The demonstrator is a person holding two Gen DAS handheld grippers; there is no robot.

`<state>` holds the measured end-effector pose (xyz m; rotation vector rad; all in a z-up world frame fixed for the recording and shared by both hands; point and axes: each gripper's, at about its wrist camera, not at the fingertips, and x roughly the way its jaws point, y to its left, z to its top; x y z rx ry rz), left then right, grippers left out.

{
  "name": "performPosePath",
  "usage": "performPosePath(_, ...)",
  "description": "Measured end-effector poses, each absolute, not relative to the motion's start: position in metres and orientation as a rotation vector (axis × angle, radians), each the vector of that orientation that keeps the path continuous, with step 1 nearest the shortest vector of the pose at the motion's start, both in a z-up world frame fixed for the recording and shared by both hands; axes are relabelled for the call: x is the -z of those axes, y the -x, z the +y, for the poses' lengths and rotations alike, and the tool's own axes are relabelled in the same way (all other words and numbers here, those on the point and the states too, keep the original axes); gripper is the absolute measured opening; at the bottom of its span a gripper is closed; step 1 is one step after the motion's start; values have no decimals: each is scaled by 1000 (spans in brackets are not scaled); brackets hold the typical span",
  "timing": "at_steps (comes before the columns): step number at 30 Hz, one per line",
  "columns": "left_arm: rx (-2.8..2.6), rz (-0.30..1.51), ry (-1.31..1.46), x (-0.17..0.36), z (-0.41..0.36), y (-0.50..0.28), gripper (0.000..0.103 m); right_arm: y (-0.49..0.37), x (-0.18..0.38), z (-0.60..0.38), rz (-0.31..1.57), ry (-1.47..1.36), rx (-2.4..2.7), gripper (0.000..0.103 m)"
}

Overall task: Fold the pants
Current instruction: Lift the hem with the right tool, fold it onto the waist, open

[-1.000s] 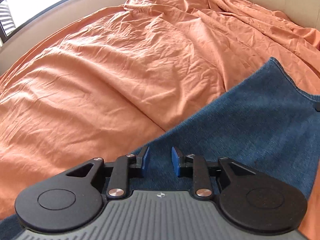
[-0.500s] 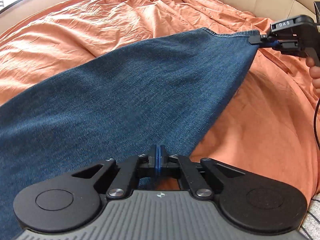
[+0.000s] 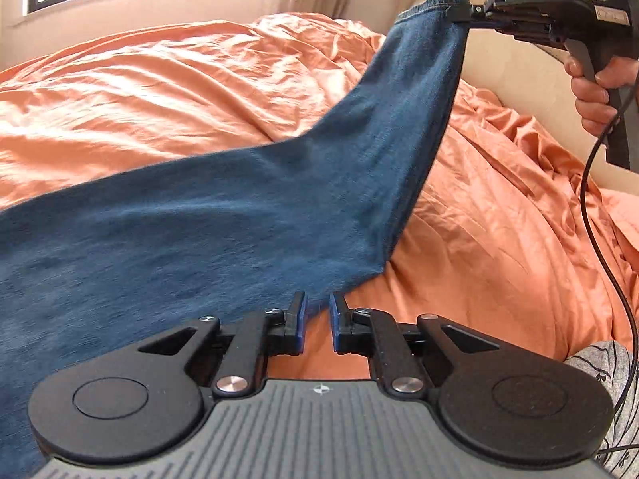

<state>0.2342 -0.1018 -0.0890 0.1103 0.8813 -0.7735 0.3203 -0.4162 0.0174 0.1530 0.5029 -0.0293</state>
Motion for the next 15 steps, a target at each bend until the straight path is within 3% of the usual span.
performPosePath(8,576,841,4,69,3,-236,15,-340,-10,-265,532,-14,-184,3)
performPosePath(15,490,884,116,78,63,-238,22,-327,113,-153,771,15,-378,3)
